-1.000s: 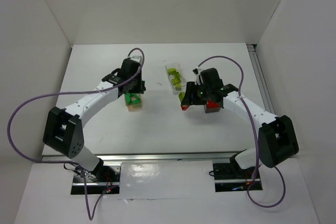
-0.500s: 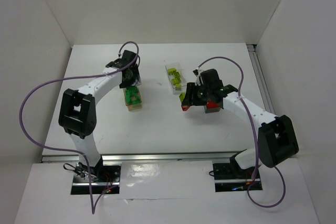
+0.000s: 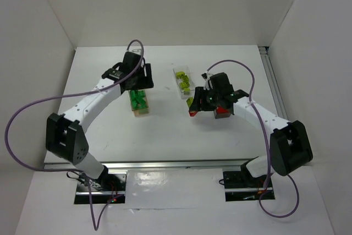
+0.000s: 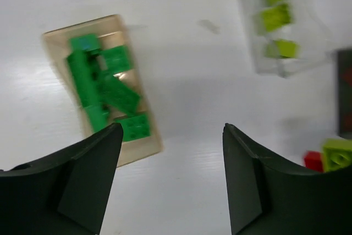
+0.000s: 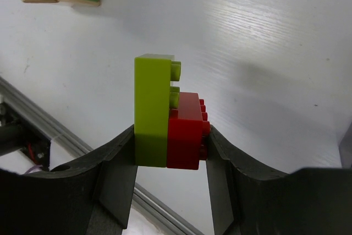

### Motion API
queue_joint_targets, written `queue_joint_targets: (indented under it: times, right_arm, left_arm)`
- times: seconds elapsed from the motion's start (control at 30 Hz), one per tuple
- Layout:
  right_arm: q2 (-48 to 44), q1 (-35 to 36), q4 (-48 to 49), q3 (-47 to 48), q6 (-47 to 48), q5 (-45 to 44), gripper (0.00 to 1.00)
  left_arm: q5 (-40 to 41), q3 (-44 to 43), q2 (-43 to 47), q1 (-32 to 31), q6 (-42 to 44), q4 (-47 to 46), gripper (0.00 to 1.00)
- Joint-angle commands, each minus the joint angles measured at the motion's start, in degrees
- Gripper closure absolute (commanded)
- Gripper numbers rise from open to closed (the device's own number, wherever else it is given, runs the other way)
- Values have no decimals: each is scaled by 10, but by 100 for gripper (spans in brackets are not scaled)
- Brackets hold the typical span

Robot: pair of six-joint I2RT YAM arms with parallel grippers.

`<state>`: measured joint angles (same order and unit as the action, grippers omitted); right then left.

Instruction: Sort the legos into containers by color

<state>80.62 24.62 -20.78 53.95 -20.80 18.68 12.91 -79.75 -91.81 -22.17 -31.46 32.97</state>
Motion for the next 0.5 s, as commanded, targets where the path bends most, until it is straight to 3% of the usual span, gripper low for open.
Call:
queue_joint_targets:
  times: [0.0, 0.1, 0.23, 0.3, 0.47]
  right_arm:
    - [-1, 5, 60, 2, -4, 62, 71]
    - [13, 5, 72, 2, -4, 124, 71]
    - [19, 5, 80, 7, 1, 205, 71]
    - [1, 5, 86, 1, 7, 205, 71]
    - [-24, 17, 58, -4, 17, 87, 71]
  left_arm:
    - [-176, 65, 53, -30, 95, -75, 20]
    - [-290, 132, 92, -59, 141, -183, 14]
    - [-326, 151, 93, -70, 141, -201, 14]
    - [-368, 140, 79, -70, 122, -201, 17]
    - [-412, 117, 42, -70, 21, -209, 16]
